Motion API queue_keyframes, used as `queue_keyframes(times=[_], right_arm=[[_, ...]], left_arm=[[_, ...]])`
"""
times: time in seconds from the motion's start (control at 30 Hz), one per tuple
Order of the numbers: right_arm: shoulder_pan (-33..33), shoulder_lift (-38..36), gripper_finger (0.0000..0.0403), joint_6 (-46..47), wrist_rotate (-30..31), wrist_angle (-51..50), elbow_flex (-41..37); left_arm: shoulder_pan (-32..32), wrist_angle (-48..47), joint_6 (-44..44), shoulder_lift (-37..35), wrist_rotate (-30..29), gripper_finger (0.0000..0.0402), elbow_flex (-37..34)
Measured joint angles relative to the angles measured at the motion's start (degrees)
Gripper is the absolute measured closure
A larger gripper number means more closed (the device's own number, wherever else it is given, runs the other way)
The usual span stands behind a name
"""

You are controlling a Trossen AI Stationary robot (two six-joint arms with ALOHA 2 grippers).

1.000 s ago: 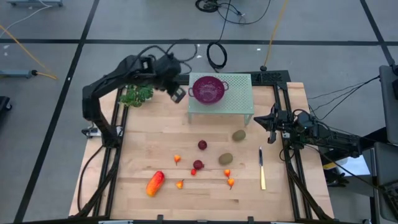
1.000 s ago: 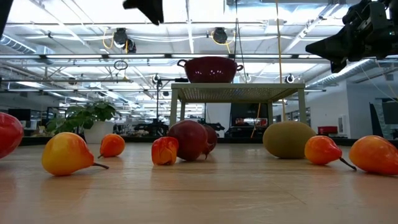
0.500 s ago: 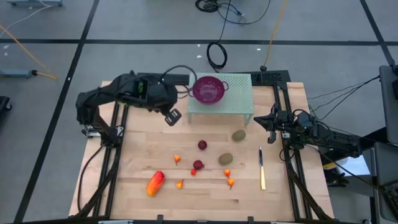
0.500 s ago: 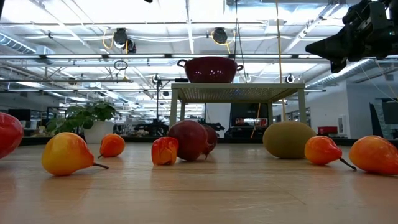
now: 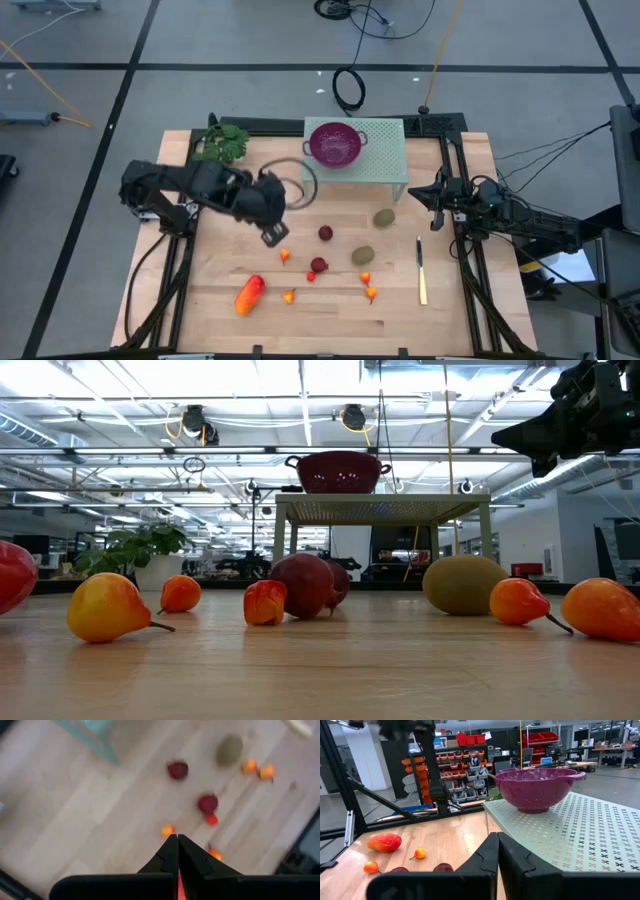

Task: Pick & Place Fruit
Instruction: Put the mango into the strainer bowl

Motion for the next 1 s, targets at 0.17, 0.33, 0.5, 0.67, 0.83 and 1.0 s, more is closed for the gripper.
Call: queue_keyframes(times=[0.17,0.33,0.5,0.67,0.83,1.0], right_arm=[[0.0,0.0,0.0403,0.0,0.0,0.0,0.0],[0.0,0.0,0.0403,0.0,0.0,0.0,0.0],[0.0,0.0,0.0403,0.0,0.0,0.0,0.0],[0.0,0.0,0.0403,0.0,0.0,0.0,0.0],[0.0,0.0,0.0403,0.0,0.0,0.0,0.0],[0.0,0.0,0.0403,0.0,0.0,0.0,0.0]], left_arm=[[-4.8,-0.1,-5.6,0.0,1.5,0.0400,-7.1],[-9.3,0.5,-13.3,0.0,4.3,0.0400,-12.1],[-13.8,6.3,-21.9,0.0,6.1,0.0398,-16.8],[-17.6,11.1,-34.7,0.0,7.9,0.0398,-21.5],[-21.2,15.1,-47.1,0.0,7.9,0.0400,-24.9],[-25.4,18.9,-57.1,0.0,8.9,0.0393,-27.7]])
